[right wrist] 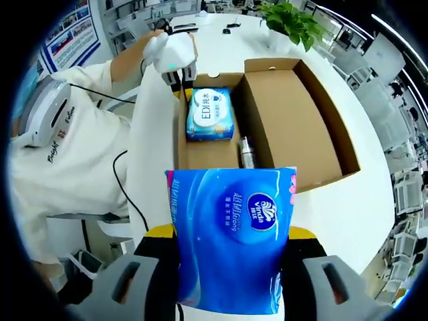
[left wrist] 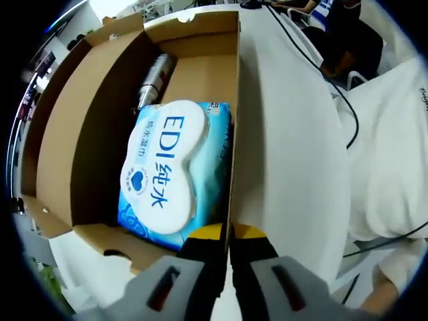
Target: Operate the shoe box by opening the lid, removing the specified soft item, and placing it in the target area until the item is outside and the box remains undamaged.
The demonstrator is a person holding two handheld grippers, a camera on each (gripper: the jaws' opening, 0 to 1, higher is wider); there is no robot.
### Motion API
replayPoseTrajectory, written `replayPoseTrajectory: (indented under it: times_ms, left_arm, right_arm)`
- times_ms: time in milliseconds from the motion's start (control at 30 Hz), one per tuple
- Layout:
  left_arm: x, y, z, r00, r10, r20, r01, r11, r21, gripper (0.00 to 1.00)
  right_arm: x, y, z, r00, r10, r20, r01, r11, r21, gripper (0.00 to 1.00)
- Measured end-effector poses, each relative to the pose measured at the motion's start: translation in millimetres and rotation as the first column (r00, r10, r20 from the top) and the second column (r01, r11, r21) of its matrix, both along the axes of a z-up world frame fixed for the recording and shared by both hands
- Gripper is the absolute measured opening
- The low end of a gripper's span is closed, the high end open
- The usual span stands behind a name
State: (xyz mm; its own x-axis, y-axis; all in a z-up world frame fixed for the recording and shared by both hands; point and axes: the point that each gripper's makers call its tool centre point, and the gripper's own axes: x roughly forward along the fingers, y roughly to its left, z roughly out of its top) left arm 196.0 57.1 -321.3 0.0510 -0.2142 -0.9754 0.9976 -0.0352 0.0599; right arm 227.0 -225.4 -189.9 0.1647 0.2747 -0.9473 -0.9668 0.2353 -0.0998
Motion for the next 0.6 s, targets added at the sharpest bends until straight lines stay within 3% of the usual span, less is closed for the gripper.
replayPoseTrajectory:
  times_ms: [200,600]
  left_arm:
    - [6.2,2,0.1,1.000,0.002,-0.001,-0.002,1.000,0.001,0.02]
    - [-1.0,5,-0.6,1.000,0.003,0.001,-0.003,1.000,0.001,0.02]
  right_arm:
    - [-5,-16,-13.9,0.999,0.026,-0.025,-0.027,0.999,-0.046,0.59]
    - [-8,-46,-44.8,0.998,0.030,-0.062,-0.037,0.992,-0.124,0.59]
